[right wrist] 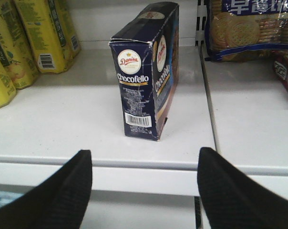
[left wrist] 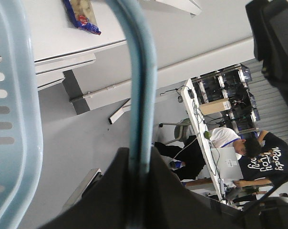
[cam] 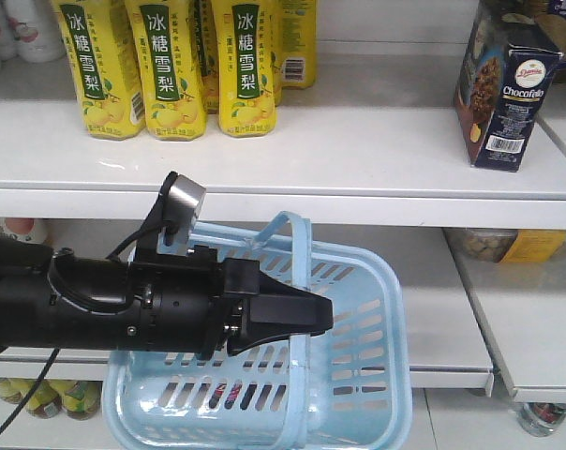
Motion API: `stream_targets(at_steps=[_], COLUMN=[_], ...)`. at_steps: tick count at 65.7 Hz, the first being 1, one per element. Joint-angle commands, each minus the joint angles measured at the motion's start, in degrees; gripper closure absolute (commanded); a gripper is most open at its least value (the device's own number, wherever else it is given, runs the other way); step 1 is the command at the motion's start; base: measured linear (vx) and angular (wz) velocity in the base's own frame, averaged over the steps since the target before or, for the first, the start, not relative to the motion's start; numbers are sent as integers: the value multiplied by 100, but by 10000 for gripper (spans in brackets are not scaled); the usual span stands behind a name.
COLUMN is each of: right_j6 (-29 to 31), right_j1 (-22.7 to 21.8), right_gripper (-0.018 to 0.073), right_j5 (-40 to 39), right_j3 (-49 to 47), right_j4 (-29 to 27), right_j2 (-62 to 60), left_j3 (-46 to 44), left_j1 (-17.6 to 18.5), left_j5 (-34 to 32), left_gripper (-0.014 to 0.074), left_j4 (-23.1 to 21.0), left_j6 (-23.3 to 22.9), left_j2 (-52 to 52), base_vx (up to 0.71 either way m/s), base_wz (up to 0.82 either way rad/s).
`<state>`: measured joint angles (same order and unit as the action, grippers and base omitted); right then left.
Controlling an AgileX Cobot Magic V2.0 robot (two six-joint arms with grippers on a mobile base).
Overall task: Left arm holds basket, right arm returns cookies
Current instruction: 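Withdraw the right gripper from the shelf, left gripper holding the basket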
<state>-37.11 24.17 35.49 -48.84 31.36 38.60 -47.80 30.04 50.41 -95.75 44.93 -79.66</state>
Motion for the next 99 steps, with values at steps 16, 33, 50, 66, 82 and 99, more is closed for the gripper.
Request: stream_targets(at_steps=[16,33,50,66,82,99], right_j6=[507,862,862,721,721,672], right_j1=[-9,-9,-9,-9,-9,-9], right_gripper=[115,115,115,122,365,571], right_j5=[-484,-1049,-1612,-1682,-1682,-1682], right_j3=[1427,2773,3821,3821,3821,3821], right_j4=[-342,-520,503,617,617,606], right_j2=[-2324,-3781,-3824,-3824,-3824,-3824], left_j3=[-207,-207,-207,-207,-207,-207], left_j1=[33,33,33,33,33,33], left_j5=[285,285,285,285,285,285], left_gripper=[599,599,599,599,599,599], left_j4=[-622,-622,-622,-622,-622,-622], left_j6=[71,71,71,71,71,71], left_j2=[236,236,236,236,236,236], base_vx=[0,0,0,0,0,0], base_wz=[0,0,0,0,0,0])
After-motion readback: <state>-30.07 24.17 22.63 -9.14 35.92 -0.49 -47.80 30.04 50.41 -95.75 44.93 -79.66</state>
